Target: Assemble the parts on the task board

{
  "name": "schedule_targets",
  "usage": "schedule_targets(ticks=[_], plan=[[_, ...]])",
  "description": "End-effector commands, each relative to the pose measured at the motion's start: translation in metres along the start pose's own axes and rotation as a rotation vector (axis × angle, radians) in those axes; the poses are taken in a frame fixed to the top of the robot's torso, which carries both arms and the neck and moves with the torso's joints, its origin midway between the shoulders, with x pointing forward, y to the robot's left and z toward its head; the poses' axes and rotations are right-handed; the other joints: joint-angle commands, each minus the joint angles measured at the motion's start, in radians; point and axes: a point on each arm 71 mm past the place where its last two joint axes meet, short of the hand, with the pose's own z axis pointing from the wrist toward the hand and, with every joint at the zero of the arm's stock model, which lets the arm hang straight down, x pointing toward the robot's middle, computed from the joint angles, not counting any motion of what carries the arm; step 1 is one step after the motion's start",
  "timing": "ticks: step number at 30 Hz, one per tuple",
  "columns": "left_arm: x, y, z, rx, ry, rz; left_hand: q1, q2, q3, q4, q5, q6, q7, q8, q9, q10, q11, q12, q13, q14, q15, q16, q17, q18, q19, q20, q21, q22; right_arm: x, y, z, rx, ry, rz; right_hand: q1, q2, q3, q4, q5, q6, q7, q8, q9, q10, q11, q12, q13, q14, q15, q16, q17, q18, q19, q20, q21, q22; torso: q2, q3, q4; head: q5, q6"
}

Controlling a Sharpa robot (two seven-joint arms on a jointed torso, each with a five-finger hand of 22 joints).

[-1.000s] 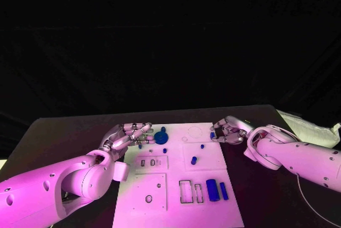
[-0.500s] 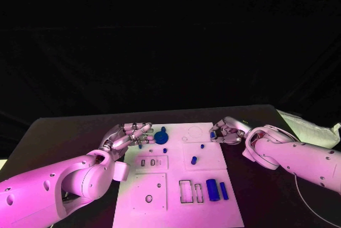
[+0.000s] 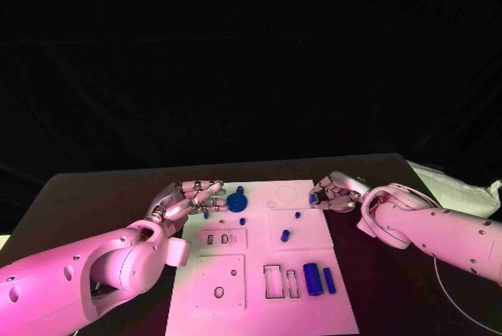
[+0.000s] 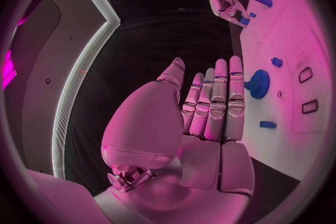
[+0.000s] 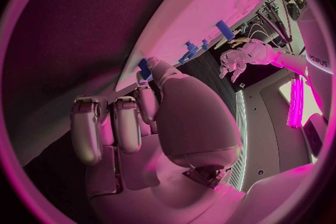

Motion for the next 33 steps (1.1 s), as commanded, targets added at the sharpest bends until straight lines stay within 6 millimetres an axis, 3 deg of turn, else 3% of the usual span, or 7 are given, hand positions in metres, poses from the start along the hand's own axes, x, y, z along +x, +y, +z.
schedule_targets(ticks=[1, 11, 14, 17, 19, 25, 33], plan=[[0.002, -0.001, 0.0, 0.008, 0.02, -0.011, -0.002, 0.011, 0.0, -0.006, 0.002, 0.0, 0.006, -0.007, -0.001, 0.002, 0.007, -0.004, -0.001, 0.003, 0.006, -0.005, 0.001, 0.009, 0.009, 0.0, -0.007, -0.001, 0.001, 0.001, 0.0, -0.001, -0.003, -0.018, 0.006, 0.017, 0.004, -0.006, -0.008, 0.011, -0.003, 0.006, 0.004, 0.002, -0.006, 0.007, 0.009, 0.077, -0.01, 0.004, 0.139, -0.018, 0.026, -0.008, 0.005, 0.15, 0.0, 0.0003, 0.0008, -0.002, 0.0], [0.002, 0.0, 0.001, 0.007, 0.018, -0.011, -0.001, 0.012, 0.001, -0.007, 0.002, 0.0, 0.005, -0.007, -0.001, 0.002, 0.007, -0.005, -0.001, 0.003, 0.006, -0.006, 0.002, 0.009, 0.009, 0.0, -0.008, -0.001, -0.008, 0.02, -0.001, -0.011, -0.056, 0.018, 0.002, 0.045, 0.02, -0.016, -0.038, 0.054, -0.022, 0.026, 0.013, 0.004, -0.021, 0.004, 0.01, 0.077, -0.022, 0.002, 0.138, -0.018, 0.025, -0.019, 0.005, 0.149, -0.001, -0.0016, 0.001, -0.001, 0.001], [0.002, 0.0, 0.001, 0.007, 0.017, -0.011, -0.001, 0.012, 0.001, -0.007, 0.002, 0.0, 0.005, -0.007, -0.001, 0.002, 0.007, -0.005, -0.001, 0.003, 0.006, -0.006, 0.002, 0.009, 0.009, 0.0, -0.008, -0.001, -0.013, 0.031, -0.001, -0.006, -0.079, 0.03, -0.005, 0.05, 0.019, -0.013, -0.037, 0.055, -0.024, 0.027, 0.014, 0.006, -0.023, 0.006, 0.011, 0.077, -0.024, 0.002, 0.137, -0.017, 0.025, -0.021, 0.004, 0.148, -0.002, -0.0031, 0.0012, -0.002, 0.003], [0.001, 0.0, 0.001, 0.006, 0.014, -0.013, 0.0, 0.013, 0.002, -0.008, 0.003, 0.0, 0.005, -0.007, -0.001, 0.002, 0.007, -0.005, -0.001, 0.003, 0.005, -0.007, 0.003, 0.009, 0.01, 0.0, -0.008, -0.001, -0.016, 0.045, -0.001, 0.0, -0.088, 0.044, -0.014, 0.056, 0.019, -0.009, -0.035, 0.055, -0.025, 0.027, 0.014, 0.007, -0.024, 0.005, 0.011, 0.077, -0.025, 0.0, 0.135, -0.017, 0.023, -0.023, 0.003, 0.147, -0.003, -0.0022, 0.0001, -0.002, 0.003], [0.001, 0.0, 0.001, 0.006, 0.012, -0.014, 0.001, 0.014, 0.002, -0.009, 0.003, 0.0, 0.005, -0.008, -0.001, 0.002, 0.007, -0.005, -0.001, 0.003, 0.005, -0.007, 0.003, 0.01, 0.01, 0.0, -0.008, -0.002, -0.015, 0.055, -0.001, 0.004, -0.084, 0.052, -0.015, 0.057, 0.02, -0.008, -0.034, 0.055, -0.026, 0.027, 0.014, 0.006, -0.024, 0.004, 0.01, 0.076, -0.025, -0.001, 0.133, -0.016, 0.021, -0.023, 0.002, 0.144, -0.005, -0.0043, 0.0007, -0.001, 0.002], [-0.002, 0.002, 0.003, -0.002, -0.003, -0.031, 0.002, 0.015, 0.003, -0.011, 0.003, 0.0, 0.005, -0.008, -0.001, 0.002, 0.007, -0.006, -0.001, 0.003, 0.005, -0.008, 0.004, 0.01, 0.01, 0.0, -0.009, -0.002, -0.001, 0.094, 0.005, 0.002, -0.04, 0.069, -0.011, 0.063, 0.027, -0.015, -0.025, 0.052, -0.027, 0.026, 0.014, 0.002, -0.026, -0.005, 0.005, 0.074, -0.027, -0.007, 0.125, -0.015, 0.017, -0.025, -0.001, 0.137, -0.012, -0.0094, 0.0051, 0.003, -0.006], [-0.01, 0.003, 0.005, -0.007, -0.03, -0.041, 0.003, 0.016, 0.004, -0.012, 0.003, 0.0, 0.005, -0.008, -0.001, 0.003, 0.007, -0.006, -0.001, 0.003, 0.005, -0.008, 0.005, 0.01, 0.011, 0.0, -0.009, -0.002, 0.033, 0.142, 0.011, -0.059, 0.036, 0.046, -0.011, 0.064, 0.031, -0.019, -0.018, 0.051, -0.026, 0.025, 0.014, -0.002, -0.026, -0.012, 0.001, 0.073, -0.028, -0.01, 0.121, -0.013, 0.012, -0.026, -0.004, 0.131, -0.019, -0.0165, 0.0153, 0.021, -0.029]])
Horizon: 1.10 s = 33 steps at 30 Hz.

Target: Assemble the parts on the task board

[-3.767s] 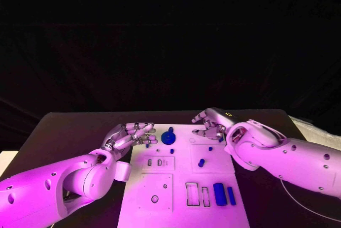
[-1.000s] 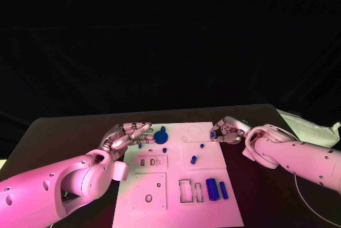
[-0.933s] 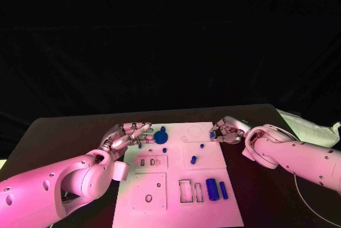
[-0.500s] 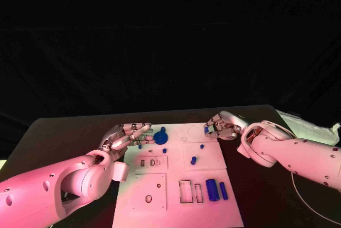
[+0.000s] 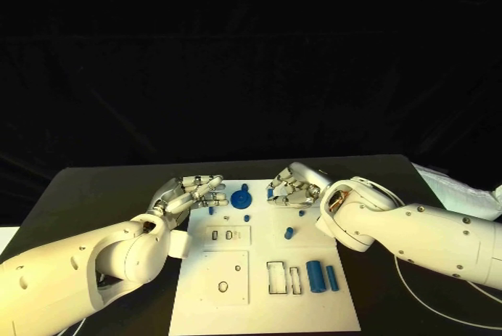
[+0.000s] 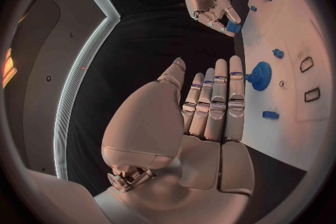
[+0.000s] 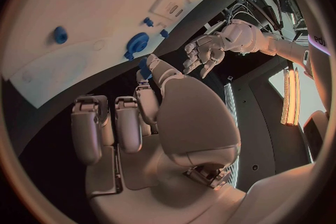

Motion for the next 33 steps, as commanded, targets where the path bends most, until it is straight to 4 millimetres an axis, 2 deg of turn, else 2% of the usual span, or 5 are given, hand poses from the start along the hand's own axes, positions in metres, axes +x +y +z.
schedule_targets(ticks=[1, 8, 17, 21, 33], plan=[[-0.003, 0.0, 0.001, 0.003, -0.003, -0.026, -0.001, 0.012, -0.002, -0.007, 0.003, 0.0, 0.005, -0.004, -0.001, 0.003, 0.007, -0.006, -0.001, 0.003, 0.005, -0.005, 0.002, 0.01, 0.007, 0.003, -0.005, -0.001, 0.015, 0.007, 0.002, 0.034, 0.028, -0.059, 0.011, 0.021, 0.007, -0.003, 0.008, 0.021, -0.019, 0.012, 0.012, -0.002, -0.008, -0.007, 0.001, 0.073, -0.006, -0.006, 0.12, -0.013, 0.009, -0.009, -0.004, 0.131, -0.006, -0.0057, 0.0079, 0.009, -0.013], [-0.015, 0.0, 0.002, 0.008, -0.034, -0.013, -0.001, 0.012, -0.002, -0.007, 0.003, 0.0, 0.005, -0.004, -0.001, 0.003, 0.007, -0.006, -0.001, 0.003, 0.005, -0.005, 0.002, 0.01, 0.007, 0.003, -0.005, -0.001, 0.05, 0.021, 0.005, 0.006, 0.077, -0.101, 0.008, 0.019, 0.007, -0.005, 0.013, 0.02, -0.018, 0.012, 0.012, -0.005, -0.007, -0.011, -0.002, 0.073, -0.006, -0.008, 0.117, -0.013, 0.007, -0.009, -0.005, 0.128, -0.008, -0.0085, 0.0089, 0.028, -0.026], [-0.015, 0.0, 0.001, 0.009, -0.033, -0.014, 0.001, 0.012, -0.001, -0.009, 0.003, 0.0, 0.005, -0.005, -0.001, 0.003, 0.006, -0.007, -0.001, 0.004, 0.005, -0.006, 0.002, 0.01, 0.007, 0.003, -0.005, -0.001, 0.085, 0.035, 0.009, -0.026, 0.134, -0.136, 0.004, 0.015, 0.007, -0.007, 0.018, 0.018, -0.017, 0.011, 0.011, -0.009, -0.006, -0.019, -0.006, 0.071, -0.006, -0.012, 0.111, -0.011, 0.003, -0.009, -0.008, 0.123, -0.006, -0.0059, 0.0071, 0.043, -0.034], [-0.012, -0.001, 0.001, 0.006, -0.024, -0.019, 0.002, 0.012, -0.001, -0.01, 0.003, 0.0, 0.005, -0.005, -0.001, 0.003, 0.006, -0.008, -0.001, 0.003, 0.005, -0.006, 0.003, 0.01, 0.007, 0.003, -0.006, -0.001, 0.092, 0.038, 0.01, -0.032, 0.146, -0.145, 0.001, 0.013, 0.007, -0.007, 0.02, 0.015, -0.016, 0.009, 0.011, -0.013, -0.006, -0.026, -0.011, 0.071, -0.005, -0.013, 0.111, -0.011, 0.001, -0.009, -0.009, 0.12, -0.006, -0.0053, 0.0058, 0.047, -0.04], [-0.005, -0.001, 0.0, 0.001, -0.005, -0.028, 0.003, 0.013, -0.001, -0.011, 0.003, 0.0, 0.005, -0.005, -0.001, 0.003, 0.007, -0.008, -0.001, 0.003, 0.005, -0.007, 0.003, 0.01, 0.008, 0.003, -0.006, -0.002, 0.106, 0.042, 0.012, -0.033, 0.177, -0.169, -0.013, 0.003, 0.003, -0.006, 0.018, 0.01, -0.013, 0.006, 0.01, -0.021, -0.003, -0.04, -0.019, 0.071, -0.003, -0.015, 0.108, -0.01, -0.002, -0.008, -0.012, 0.116, -0.006, -0.0038, 0.006, 0.05, -0.039]])
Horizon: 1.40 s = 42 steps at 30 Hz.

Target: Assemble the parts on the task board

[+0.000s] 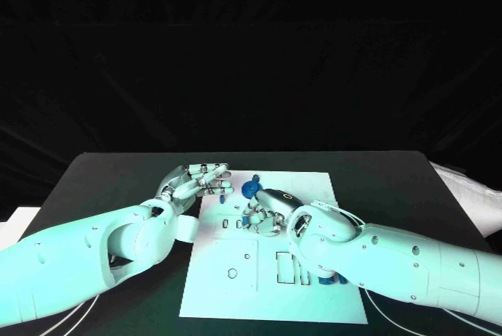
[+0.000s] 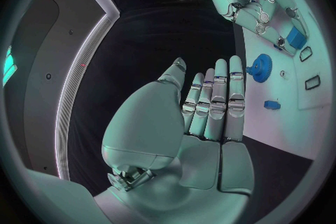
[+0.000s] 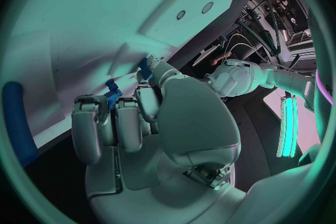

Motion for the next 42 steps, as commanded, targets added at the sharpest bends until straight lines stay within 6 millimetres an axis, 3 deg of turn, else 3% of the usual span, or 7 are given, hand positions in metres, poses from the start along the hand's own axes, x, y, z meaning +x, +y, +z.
schedule_targets(ticks=[1, 31, 35, 42], plan=[[0.0039, -0.0008, 0.0001, 0.007, 0.024, -0.016, -0.001, 0.009, -0.001, -0.006, 0.003, 0.0, 0.005, -0.005, -0.001, 0.003, 0.007, -0.004, -0.001, 0.003, 0.005, -0.007, 0.001, 0.01, 0.004, -0.001, -0.006, -0.002, 0.006, -0.0029, -0.0003, 0.015, 0.031, -0.045, -0.01, -0.002, 0.0, -0.002, 0.003, 0.016, -0.007, 0.006, 0.01, -0.008, -0.001, -0.004, -0.021, 0.071, -0.003, -0.006, 0.107, -0.01, 0.001, -0.004, -0.004, 0.115, 0.0, 0.0007, -0.0005, 0.001, -0.001], [0.0046, -0.0003, 0.0002, 0.002, 0.029, -0.018, -0.001, 0.009, -0.001, -0.006, 0.003, 0.0, 0.005, -0.005, -0.001, 0.003, 0.007, -0.004, -0.001, 0.003, 0.005, -0.007, 0.001, 0.01, 0.004, -0.001, -0.006, -0.002, 0.0086, -0.0068, -0.0045, 0.034, 0.055, -0.095, -0.024, -0.035, -0.007, -0.011, -0.001, -0.003, 0.003, -0.007, 0.004, -0.019, 0.006, -0.02, -0.029, 0.071, 0.002, -0.009, 0.105, -0.008, -0.002, 0.001, -0.008, 0.11, 0.0, 0.0004, -0.0007, 0.001, -0.01], [0.0048, -0.0002, 0.0003, 0.001, 0.03, -0.019, -0.001, 0.009, -0.001, -0.006, 0.003, 0.0, 0.005, -0.005, -0.001, 0.003, 0.007, -0.004, -0.001, 0.003, 0.005, -0.007, 0.001, 0.01, 0.004, -0.001, -0.006, -0.002, 0.0086, -0.0066, -0.0046, 0.035, 0.053, -0.095, -0.035, -0.047, -0.012, -0.008, 0.001, -0.013, 0.007, -0.014, 0.001, -0.026, 0.01, -0.033, -0.038, 0.07, 0.005, -0.01, 0.104, -0.008, -0.003, 0.003, -0.009, 0.107, 0.0, 0.0004, -0.0006, 0.001, -0.01], [0.0048, 0.0, 0.0004, -0.001, 0.031, -0.019, -0.001, 0.009, -0.001, -0.006, 0.003, 0.0, 0.005, -0.005, -0.001, 0.003, 0.007, -0.004, -0.001, 0.003, 0.005, -0.007, 0.001, 0.01, 0.004, -0.001, -0.006, -0.002, 0.0083, -0.0065, -0.0044, 0.035, 0.047, -0.093, -0.072, -0.088, -0.043, 0.007, 0.02, -0.062, 0.025, -0.044, -0.013, -0.059, 0.025, -0.09, -0.078, 0.069, 0.018, -0.015, 0.099, -0.006, -0.009, 0.013, -0.014, 0.1, 0.0, -0.0002, -0.0007, 0.001, -0.011]])
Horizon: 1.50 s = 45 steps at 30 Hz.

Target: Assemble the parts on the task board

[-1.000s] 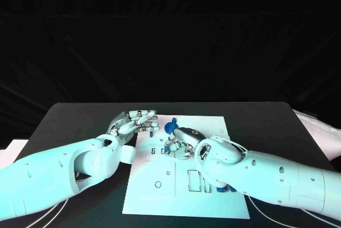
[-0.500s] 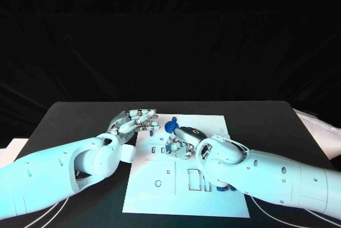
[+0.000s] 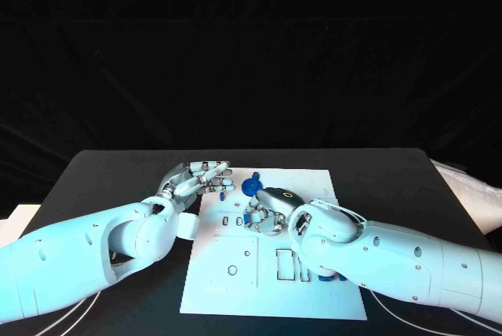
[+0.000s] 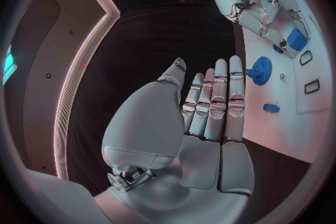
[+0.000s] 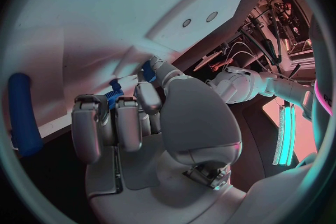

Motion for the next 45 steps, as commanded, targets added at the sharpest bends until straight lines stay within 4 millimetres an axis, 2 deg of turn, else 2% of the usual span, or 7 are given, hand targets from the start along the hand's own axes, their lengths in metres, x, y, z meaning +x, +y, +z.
schedule_targets(ticks=[1, 24, 33, 35, 37, 39, 45], plan=[[0.003, 0.0, 0.0, 0.004, 0.022, -0.013, -0.001, 0.009, -0.001, -0.006, 0.003, 0.0, 0.005, -0.005, -0.001, 0.003, 0.007, -0.004, -0.001, 0.003, 0.005, -0.003, 0.002, 0.009, 0.004, -0.001, -0.006, -0.001, 0.007, -0.005, -0.001, 0.035, 0.043, -0.023, -0.002, -0.02, -0.014, 0.003, 0.006, -0.021, 0.004, -0.01, -0.005, -0.018, 0.003, -0.027, -0.019, 0.068, 0.012, -0.006, 0.099, -0.006, -0.004, 0.009, -0.006, 0.099, 0.0, -0.0003, 0.0002, -0.001, -0.001], [0.001, 0.001, 0.001, -0.01, 0.02, -0.002, -0.003, 0.012, -0.001, -0.009, 0.002, -0.001, 0.006, -0.007, -0.001, 0.002, 0.007, -0.007, -0.001, 0.011, 0.003, -0.003, 0.008, 0.01, 0.012, -0.002, -0.005, 0.0, -0.01, 0.006, -0.012, -0.073, -0.192, 0.083, -0.012, -0.055, -0.106, 0.054, 0.003, -0.086, 0.017, -0.013, -0.012, -0.095, 0.018, -0.131, -0.114, 0.062, 0.025, -0.026, 0.081, -0.001, -0.016, 0.024, -0.018, 0.08, -0.001, 0.0018, -0.001, -0.002, 0.001], [-0.003, 0.004, -0.002, -0.091, 0.057, 0.115, -0.041, 0.01, -0.017, 0.003, 0.0, 0.058, -0.04, 0.01, 0.007, 0.159, -0.06, 0.053, 0.039, 0.261, -0.079, 0.248, 0.175, 0.012, 0.228, -0.081, 0.147, 0.085, -0.037, 0.006, -0.033, -0.218, -0.194, 0.136, 0.006, -0.05, -0.167, 0.092, 0.019, -0.1, 0.021, -0.013, -0.014, -0.087, 0.021, -0.101, -0.105, 0.065, 0.028, -0.02, 0.092, -0.003, -0.009, 0.026, -0.014, 0.088, -0.009, 0.0036, -0.0026, -0.001, 0.007], [-0.005, 0.004, -0.003, -0.136, 0.072, 0.171, -0.06, 0.008, -0.026, 0.02, 0.001, 0.067, -0.057, 0.013, 0.008, 0.199, -0.076, 0.082, 0.062, 0.302, -0.096, 0.442, 0.341, 0.009, 0.276, -0.101, 0.205, 0.124, -0.047, 0.0, -0.039, -0.235, -0.165, 0.158, 0.016, -0.041, -0.17, 0.095, 0.018, -0.103, 0.022, -0.013, -0.014, -0.09, 0.022, -0.102, -0.108, 0.065, 0.028, -0.019, 0.093, -0.003, -0.01, 0.027, -0.015, 0.087, -0.013, 0.0052, -0.0033, -0.001, 0.005], [-0.008, 0.002, -0.004, -0.193, 0.091, 0.261, -0.099, 0.012, -0.045, 0.053, 0.0, 0.082, -0.082, 0.027, 0.012, 0.245, -0.096, 0.143, 0.112, 0.352, -0.112, 0.857, 0.736, -0.017, 0.351, -0.129, 0.454, 0.377, -0.061, -0.007, -0.045, -0.236, -0.137, 0.195, 0.033, -0.028, -0.168, 0.092, 0.019, -0.103, 0.022, -0.012, -0.014, -0.089, 0.022, -0.095, -0.106, 0.066, 0.028, -0.018, 0.096, -0.003, -0.01, 0.027, -0.015, 0.088, -0.019, 0.0073, -0.0063, 0.004, 0.0], [-0.009, 0.0, -0.003, -0.252, 0.112, 0.362, -0.132, 0.015, -0.065, 0.082, -0.001, 0.097, -0.088, 0.047, 0.018, 0.263, -0.103, 0.205, 0.164, 0.365, -0.128, 1.091, 0.971, -0.05, 0.381, -0.139, 0.663, 0.61, -0.075, -0.016, -0.05, -0.224, -0.13, 0.244, 0.054, -0.013, -0.163, 0.085, 0.02, -0.105, 0.022, -0.012, -0.014, -0.08, 0.021, -0.079, -0.096, 0.066, 0.028, -0.018, 0.096, -0.004, -0.008, 0.027, -0.014, 0.09, -0.025, 0.0094, -0.0083, 0.006, -0.002], [-0.01, -0.008, 0.002, -0.524, 0.134, 0.718, -0.182, 0.045, -0.14, 0.162, -0.002, 0.088, -0.107, 0.155, 0.074, 0.166, -0.131, 0.568, 0.482, 0.406, -0.144, 1.396, 1.303, -0.098, 0.385, -0.158, 1.035, 1.03, -0.114, -0.043, -0.066, -0.155, -0.179, 0.419, 0.084, 0.039, -0.146, 0.078, 0.024, -0.1, 0.023, -0.008, -0.013, -0.023, 0.021, 0.013, -0.032, 0.067, 0.027, -0.021, 0.093, -0.004, -0.008, 0.026, -0.014, 0.091, -0.04, 0.013, -0.0109, 0.012, -0.009]])
